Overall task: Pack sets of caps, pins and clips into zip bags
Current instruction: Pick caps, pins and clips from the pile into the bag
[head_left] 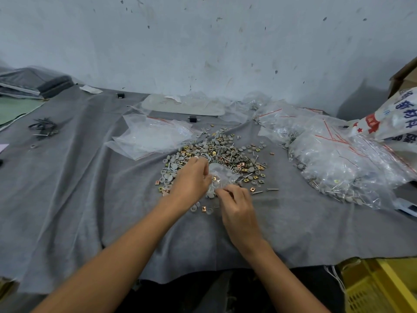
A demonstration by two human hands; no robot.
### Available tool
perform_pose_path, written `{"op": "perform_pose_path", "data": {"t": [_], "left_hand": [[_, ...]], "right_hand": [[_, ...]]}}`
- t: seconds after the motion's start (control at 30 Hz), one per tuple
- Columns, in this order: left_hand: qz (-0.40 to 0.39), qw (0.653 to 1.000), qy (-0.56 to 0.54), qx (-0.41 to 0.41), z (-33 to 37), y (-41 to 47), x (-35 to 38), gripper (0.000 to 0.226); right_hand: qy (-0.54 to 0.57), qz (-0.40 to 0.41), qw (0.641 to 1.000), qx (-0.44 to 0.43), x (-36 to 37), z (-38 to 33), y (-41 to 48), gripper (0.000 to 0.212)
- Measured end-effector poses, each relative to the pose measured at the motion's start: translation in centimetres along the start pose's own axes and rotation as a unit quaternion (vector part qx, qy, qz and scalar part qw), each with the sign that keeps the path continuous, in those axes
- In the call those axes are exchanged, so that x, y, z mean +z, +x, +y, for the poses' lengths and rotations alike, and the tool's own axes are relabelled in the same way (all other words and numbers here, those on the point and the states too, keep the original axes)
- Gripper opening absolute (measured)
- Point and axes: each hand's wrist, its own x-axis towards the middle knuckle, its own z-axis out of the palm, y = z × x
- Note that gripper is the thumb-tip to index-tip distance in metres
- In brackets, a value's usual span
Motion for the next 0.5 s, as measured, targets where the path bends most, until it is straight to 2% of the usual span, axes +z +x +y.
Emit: {"op": "perform_pose_path", "data": {"t": [0.1,0.17,0.23,0.33,0.43,0.5], "left_hand": [[-0.085,0.995,-0.032,0.033,1.0,0.3,0.3,0.005],[-0.111,0.989,-0.091,0.03,0.9,0.4,0.2,0.005],[-0.103,0.987,-0.117,0.027,0.2,0.3,-0.2,0.013],[-0.072,0.991,-0.111,0.026,-0.9,-0.4,-0.5,0.011],[-0.047,0.994,-0.095,0.025,-1.2,-1.1,-0.6,0.01],[-0.04,0.995,-0.084,0.027,-1.3,-1.1,-0.6,0.022]], "right_hand": [[0.003,-0.003,1.0,-0.01,-0.1,0.0,-0.1,0.027],[0.005,-0.011,1.0,0.003,-0.3,-0.1,-0.1,0.029],[0.009,-0.021,1.0,0.019,-0.4,-0.1,0.0,0.028],[0.01,-0.025,0.999,0.019,-0.5,-0.1,0.2,0.025],[-0.014,-0.019,1.0,-0.006,-0.5,-0.3,0.2,0.019],[-0.031,-0.016,0.999,-0.039,-0.6,-0.4,0.2,0.016]]}}
